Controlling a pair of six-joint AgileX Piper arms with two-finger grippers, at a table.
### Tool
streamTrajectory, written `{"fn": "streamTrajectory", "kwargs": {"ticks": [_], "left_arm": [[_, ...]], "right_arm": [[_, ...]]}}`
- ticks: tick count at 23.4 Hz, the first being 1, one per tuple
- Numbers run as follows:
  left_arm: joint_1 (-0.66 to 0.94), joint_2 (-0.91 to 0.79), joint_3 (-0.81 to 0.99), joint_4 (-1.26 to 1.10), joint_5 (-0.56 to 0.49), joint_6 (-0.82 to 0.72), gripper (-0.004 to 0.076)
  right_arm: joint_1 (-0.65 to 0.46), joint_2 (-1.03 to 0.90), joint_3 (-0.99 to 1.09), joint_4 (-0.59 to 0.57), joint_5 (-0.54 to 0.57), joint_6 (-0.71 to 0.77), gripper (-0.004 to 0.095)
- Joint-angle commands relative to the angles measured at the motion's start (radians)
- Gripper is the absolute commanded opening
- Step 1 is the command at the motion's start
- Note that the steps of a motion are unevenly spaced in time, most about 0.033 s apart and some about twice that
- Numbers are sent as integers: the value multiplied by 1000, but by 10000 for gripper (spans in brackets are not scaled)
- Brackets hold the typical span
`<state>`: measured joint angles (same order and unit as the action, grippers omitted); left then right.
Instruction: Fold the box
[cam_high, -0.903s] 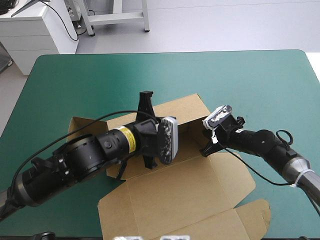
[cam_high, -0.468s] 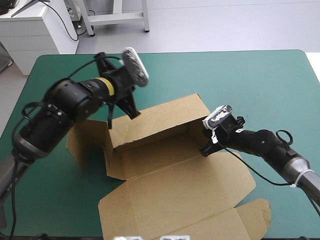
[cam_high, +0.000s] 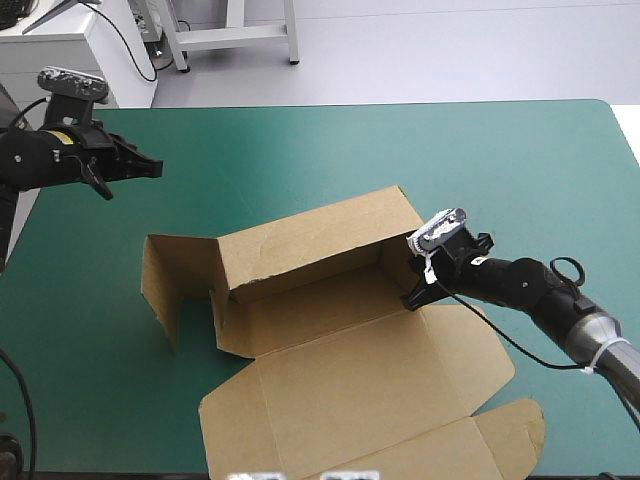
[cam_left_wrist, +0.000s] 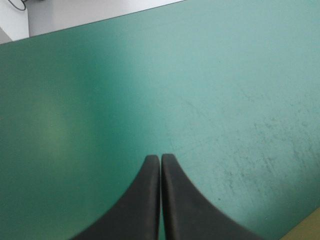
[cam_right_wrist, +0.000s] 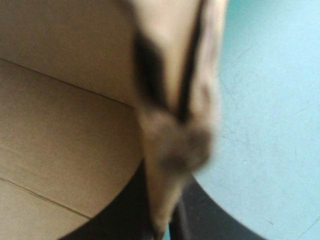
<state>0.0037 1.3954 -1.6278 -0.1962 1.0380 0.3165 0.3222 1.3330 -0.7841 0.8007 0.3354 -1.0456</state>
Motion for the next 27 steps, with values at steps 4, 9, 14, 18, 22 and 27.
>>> {"fn": "streamTrajectory", "kwargs": {"ticks": [4,9,14,18,22,27], "left_arm": [[14,-39,-35,-29,4,0,-8],[14,-39,-35,-22,42,0,-8],[14,-39,-33,-8,55,21,-8],[14,-39,-33,-16,51,21,-8],[14,-39,-33,-61,45,21,-8],[11,-39,-33,-81,56,21,-8]], "right_arm": [[1,-47,-165,-346,154,401,-19],[-39,-47,-308,-590,440,747,-19],[-94,-44,-348,-649,572,808,-20],[-95,10,-348,-683,530,837,-19],[-95,121,-368,-697,522,865,-20],[-95,249,-487,-715,504,858,-19]]}}
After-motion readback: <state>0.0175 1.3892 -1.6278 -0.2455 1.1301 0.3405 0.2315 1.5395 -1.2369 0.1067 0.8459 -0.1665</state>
